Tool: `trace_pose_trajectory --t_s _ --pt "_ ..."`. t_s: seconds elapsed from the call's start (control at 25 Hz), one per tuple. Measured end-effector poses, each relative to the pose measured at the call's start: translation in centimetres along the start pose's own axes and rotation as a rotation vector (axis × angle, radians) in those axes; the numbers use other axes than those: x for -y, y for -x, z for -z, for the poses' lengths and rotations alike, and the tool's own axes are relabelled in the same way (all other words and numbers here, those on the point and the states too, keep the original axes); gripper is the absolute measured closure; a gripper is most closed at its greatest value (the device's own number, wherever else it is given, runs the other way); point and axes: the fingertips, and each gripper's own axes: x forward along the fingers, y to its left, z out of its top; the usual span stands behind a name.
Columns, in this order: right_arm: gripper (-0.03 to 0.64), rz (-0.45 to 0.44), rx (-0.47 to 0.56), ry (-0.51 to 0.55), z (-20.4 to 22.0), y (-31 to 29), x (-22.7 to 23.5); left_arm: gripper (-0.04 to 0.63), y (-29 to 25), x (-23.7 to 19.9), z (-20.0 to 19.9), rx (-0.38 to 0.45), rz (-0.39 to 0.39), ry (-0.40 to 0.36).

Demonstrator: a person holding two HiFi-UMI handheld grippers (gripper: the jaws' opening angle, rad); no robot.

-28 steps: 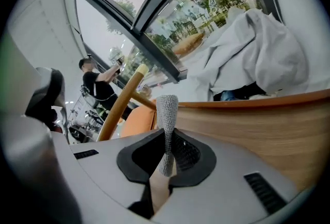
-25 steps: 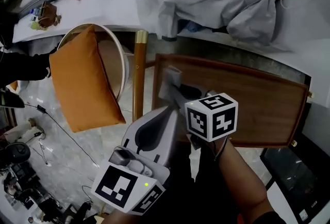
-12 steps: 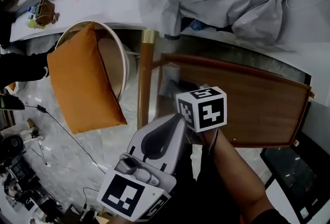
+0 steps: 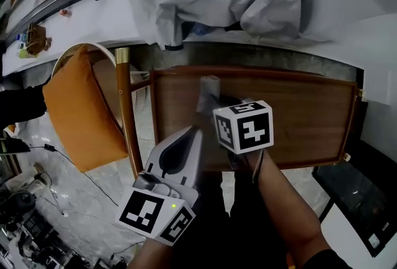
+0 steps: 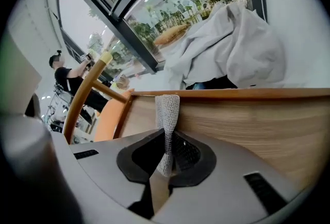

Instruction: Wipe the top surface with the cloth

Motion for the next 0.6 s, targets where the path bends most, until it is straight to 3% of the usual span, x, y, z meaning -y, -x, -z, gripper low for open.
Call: trace_pose_trajectory --t_s 0.6 --pt "0.574 0.162 0.04 -0.119 2.2 10.1 15.7 0.584 -8.4 9.1 4.9 -0.109 0.081 -0.062"
